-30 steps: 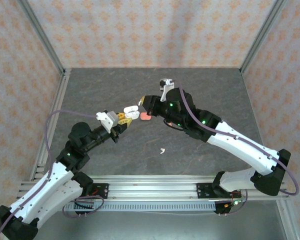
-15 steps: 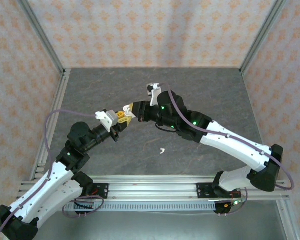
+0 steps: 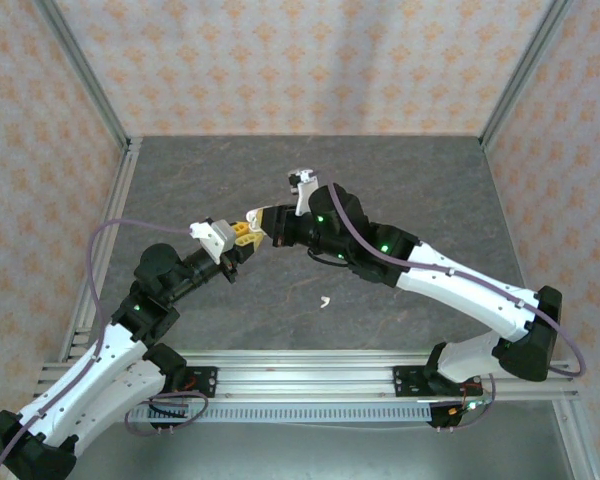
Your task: Insert the wireless bluetooth earbuds into the charging case
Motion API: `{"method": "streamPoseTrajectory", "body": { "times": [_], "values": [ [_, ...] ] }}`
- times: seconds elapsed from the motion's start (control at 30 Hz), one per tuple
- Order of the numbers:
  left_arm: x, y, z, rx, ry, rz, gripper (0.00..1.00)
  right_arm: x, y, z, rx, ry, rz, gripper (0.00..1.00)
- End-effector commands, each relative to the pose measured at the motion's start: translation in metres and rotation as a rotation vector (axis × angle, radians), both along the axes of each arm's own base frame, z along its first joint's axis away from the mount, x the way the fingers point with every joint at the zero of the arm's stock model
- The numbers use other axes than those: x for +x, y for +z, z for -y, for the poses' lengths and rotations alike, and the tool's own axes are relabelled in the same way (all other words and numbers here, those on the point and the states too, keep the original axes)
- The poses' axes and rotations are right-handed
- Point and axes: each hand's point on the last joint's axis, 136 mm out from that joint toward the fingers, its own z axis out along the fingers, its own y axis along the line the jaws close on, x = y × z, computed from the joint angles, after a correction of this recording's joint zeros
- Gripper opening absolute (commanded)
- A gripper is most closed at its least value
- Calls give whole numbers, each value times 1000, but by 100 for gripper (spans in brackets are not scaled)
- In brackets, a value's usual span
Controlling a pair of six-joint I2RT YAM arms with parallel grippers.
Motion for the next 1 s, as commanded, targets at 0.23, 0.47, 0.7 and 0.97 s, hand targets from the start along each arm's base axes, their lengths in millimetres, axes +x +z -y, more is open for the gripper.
{"method": "streamPoseTrajectory", "body": {
  "times": [0.23, 0.47, 0.7, 0.97],
  "values": [
    [-3, 38, -3, -44, 15, 98, 0, -1, 5, 0, -38, -17, 57, 12],
    [-1, 41, -3, -43, 16, 101, 0, -5, -7, -2, -45, -3, 17, 16],
    [0, 41, -1, -46, 10, 98, 0, -6, -7, -2, -46, -1, 2, 28],
    [-2, 40, 1, -42, 0, 94, 0, -4, 1, -2, -55, -14, -8, 47]
  ]
}}
